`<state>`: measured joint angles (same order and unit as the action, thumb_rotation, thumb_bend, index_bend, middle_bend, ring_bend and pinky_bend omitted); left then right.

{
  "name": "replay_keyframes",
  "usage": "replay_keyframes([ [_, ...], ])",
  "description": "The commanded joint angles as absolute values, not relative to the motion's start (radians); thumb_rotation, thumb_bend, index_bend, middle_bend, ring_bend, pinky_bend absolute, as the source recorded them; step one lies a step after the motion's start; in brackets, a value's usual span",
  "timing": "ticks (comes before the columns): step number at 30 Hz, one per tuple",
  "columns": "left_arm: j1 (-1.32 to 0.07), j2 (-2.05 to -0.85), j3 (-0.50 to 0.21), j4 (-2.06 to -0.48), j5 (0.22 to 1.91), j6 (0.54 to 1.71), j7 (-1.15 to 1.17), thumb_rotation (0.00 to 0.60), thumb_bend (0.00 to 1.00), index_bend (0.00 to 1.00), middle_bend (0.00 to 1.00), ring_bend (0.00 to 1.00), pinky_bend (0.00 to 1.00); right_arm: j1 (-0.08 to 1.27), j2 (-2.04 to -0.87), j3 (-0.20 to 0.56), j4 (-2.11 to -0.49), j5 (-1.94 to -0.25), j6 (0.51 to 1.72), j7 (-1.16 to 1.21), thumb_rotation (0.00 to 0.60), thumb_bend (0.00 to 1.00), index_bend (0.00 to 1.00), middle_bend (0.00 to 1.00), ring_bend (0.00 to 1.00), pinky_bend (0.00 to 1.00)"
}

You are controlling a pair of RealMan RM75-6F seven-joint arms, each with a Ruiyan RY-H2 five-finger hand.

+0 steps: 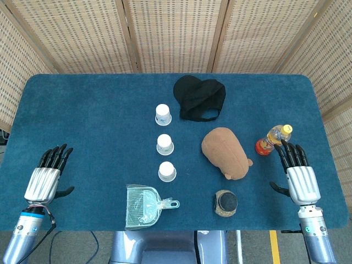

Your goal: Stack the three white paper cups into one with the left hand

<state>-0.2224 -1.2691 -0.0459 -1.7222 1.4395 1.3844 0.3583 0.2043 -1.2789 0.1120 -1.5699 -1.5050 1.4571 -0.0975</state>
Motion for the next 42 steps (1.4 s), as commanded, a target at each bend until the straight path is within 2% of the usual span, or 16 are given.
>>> replay_keyframes([
  [1,-0.221,-1.269,-0.046,-1.722,1.441,1.387,0.358,0.600,0.07,0.00,0.00,0.00,0.05,0.206,-1.268,0.106,-1.582,-1.495,1.439,-0.113,0.600,0.11,0.01,0.00,0.00,0.00],
  [20,-0.226,-1.266,-0.042,-1.722,1.450,1.380,0.352,0.600,0.08,0.00,0.00,0.00,0.06,0.207,-1.266,0.111,-1.593,-1.485,1.434,-0.122,0.600,0.11,0.02,0.00,0.00,0.00],
  [24,-0.232,-1.266,-0.044,-1.724,1.451,1.371,0.342,0.600,0.11,0.01,0.00,0.00,0.06,0.209,-1.267,0.112,-1.589,-1.479,1.428,-0.118,0.600,0.11,0.03,0.00,0.00,0.00],
  [26,-0.240,-1.269,-0.051,-1.725,1.443,1.360,0.334,0.600,0.17,0.03,0.00,0.00,0.06,0.210,-1.266,0.115,-1.587,-1.473,1.424,-0.111,0.600,0.11,0.03,0.00,0.00,0.00],
  [33,-0.328,-1.257,-0.128,-1.738,1.349,1.253,0.377,0.600,0.20,0.07,0.00,0.00,0.06,0.212,-1.259,0.126,-1.577,-1.449,1.411,-0.074,0.600,0.11,0.04,0.00,0.00,0.00],
  [42,-0.530,-1.277,-0.289,-1.724,1.172,1.098,0.496,0.600,0.20,0.16,0.00,0.00,0.06,0.218,-1.255,0.143,-1.554,-1.408,1.385,-0.032,0.600,0.11,0.05,0.00,0.00,0.00],
])
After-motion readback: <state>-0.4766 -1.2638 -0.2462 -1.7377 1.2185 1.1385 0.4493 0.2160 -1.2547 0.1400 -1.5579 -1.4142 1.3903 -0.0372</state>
